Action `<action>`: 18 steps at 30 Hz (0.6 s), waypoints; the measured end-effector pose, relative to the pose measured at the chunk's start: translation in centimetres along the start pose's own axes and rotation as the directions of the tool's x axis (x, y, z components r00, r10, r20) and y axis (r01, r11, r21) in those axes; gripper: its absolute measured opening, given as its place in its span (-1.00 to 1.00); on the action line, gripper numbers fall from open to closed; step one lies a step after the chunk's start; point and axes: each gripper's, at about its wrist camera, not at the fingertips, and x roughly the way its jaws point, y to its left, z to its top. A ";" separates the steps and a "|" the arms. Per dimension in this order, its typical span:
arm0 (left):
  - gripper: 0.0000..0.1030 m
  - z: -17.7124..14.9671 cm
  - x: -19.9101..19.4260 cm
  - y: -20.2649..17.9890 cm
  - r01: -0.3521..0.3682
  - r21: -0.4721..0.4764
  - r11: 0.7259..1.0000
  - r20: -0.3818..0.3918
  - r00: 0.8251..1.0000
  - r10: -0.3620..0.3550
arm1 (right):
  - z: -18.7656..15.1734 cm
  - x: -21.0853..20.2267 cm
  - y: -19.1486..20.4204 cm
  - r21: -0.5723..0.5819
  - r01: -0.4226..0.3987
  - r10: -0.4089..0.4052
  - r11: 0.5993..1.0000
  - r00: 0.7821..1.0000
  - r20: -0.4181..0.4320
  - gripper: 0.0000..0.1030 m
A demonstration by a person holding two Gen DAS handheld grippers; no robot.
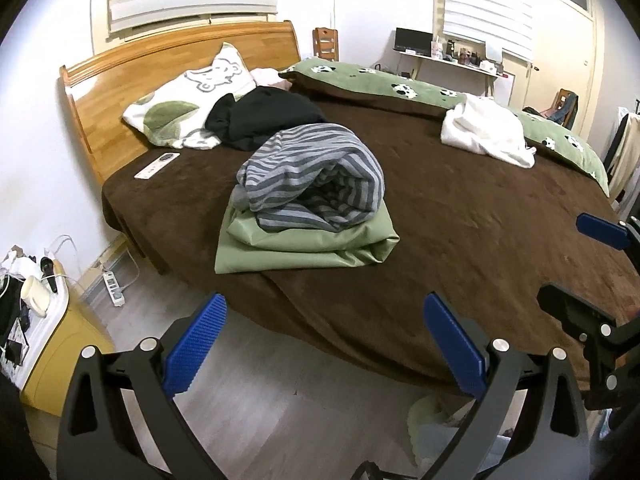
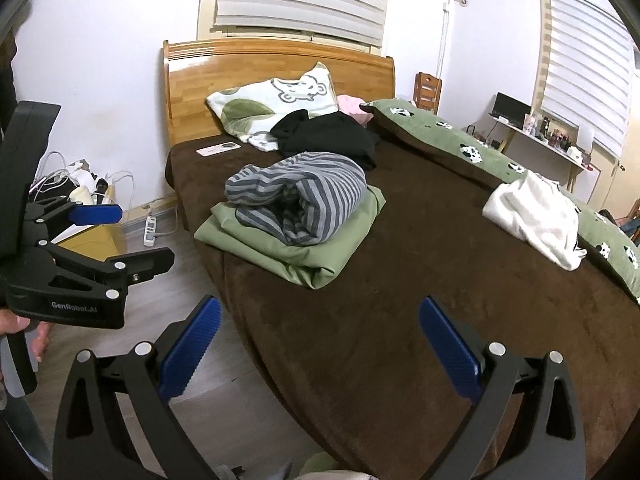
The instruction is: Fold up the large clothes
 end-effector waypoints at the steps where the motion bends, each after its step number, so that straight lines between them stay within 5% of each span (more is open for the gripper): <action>1: 0.87 -0.2 0.0 0.0 -0.004 0.001 1.000 -0.001 1.000 0.004 | -0.1 0.1 0.0 0.003 -0.002 0.002 1.000 1.000 -0.005 0.90; 18: 0.87 -2.0 -0.2 0.0 0.012 -0.058 0.998 -0.015 1.000 -0.013 | -1.2 -0.1 0.5 0.029 -0.025 0.025 0.999 1.000 -0.017 0.90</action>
